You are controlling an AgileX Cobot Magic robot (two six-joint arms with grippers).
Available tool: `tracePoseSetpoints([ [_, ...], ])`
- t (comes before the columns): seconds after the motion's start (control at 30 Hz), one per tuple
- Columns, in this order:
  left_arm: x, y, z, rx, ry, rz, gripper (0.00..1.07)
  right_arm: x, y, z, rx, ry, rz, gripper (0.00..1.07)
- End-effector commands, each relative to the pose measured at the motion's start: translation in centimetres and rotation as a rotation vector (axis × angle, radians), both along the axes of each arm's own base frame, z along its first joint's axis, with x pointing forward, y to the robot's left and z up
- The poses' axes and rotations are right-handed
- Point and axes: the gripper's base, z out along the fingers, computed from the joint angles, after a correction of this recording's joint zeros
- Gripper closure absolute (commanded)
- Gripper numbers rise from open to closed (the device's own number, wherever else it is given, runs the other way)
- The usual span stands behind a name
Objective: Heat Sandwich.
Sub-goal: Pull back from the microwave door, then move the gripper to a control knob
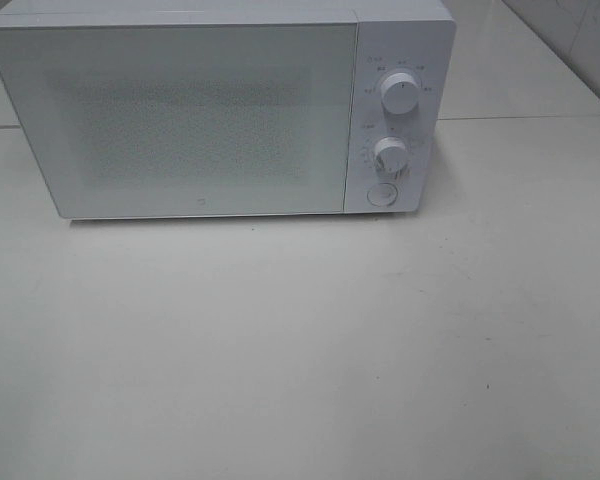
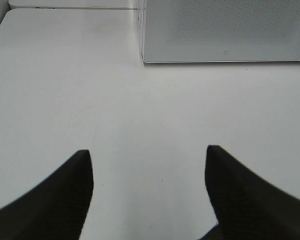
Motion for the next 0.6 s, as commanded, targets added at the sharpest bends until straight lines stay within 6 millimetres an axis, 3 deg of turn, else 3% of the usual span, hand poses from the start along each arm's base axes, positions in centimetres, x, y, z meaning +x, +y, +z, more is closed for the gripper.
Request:
tracePoseSetpoints([
  [0.03, -0.21, -0.07, -0.01, -0.011, -0.025, -0.001, 0.45, -0.42, -0.02, -0.06, 0.001, -0.031, -0.008, 0.57],
  [0.6, -0.21, -0.07, -0.01, -0.011, -0.025, -0.001, 0.45, -0.42, -0.02, -0.06, 0.001, -0.031, -0.008, 0.57],
])
